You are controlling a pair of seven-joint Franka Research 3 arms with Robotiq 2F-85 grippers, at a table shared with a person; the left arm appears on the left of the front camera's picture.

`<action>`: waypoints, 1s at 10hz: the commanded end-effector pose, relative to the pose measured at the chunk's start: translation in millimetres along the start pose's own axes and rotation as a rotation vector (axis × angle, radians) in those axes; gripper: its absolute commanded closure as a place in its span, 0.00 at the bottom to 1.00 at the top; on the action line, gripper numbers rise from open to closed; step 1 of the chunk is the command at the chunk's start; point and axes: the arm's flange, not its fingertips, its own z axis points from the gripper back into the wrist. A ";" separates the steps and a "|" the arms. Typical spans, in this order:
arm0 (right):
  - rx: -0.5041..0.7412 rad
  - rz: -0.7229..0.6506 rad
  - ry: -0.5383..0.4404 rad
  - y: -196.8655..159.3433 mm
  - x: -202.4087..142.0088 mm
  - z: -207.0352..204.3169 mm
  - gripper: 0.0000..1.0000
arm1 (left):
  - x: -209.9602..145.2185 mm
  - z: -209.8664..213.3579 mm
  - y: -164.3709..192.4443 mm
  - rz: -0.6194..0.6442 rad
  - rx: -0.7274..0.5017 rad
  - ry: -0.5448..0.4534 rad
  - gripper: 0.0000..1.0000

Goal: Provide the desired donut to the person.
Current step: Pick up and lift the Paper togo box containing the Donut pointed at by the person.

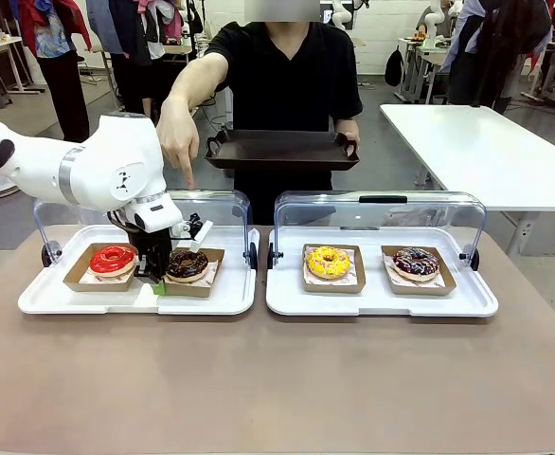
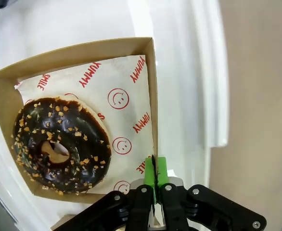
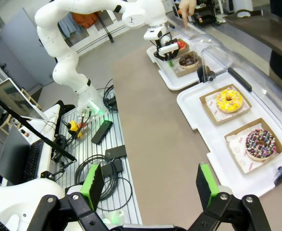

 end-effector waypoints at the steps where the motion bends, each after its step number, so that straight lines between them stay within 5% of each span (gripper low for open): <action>1: 0.008 0.003 -0.001 0.6 0.1 -0.1 0.00 | -2.4 46.0 -32.3 -0.019 -0.065 0.027 1.00; 5: 0.008 0.003 -0.001 0.6 0.1 -0.1 0.00 | -4.6 159.5 -119.1 -0.015 -0.121 0.057 1.00; 10: 0.008 0.003 -0.001 0.6 0.1 -0.1 0.00 | -20.9 283.8 -149.6 0.116 0.111 0.060 1.00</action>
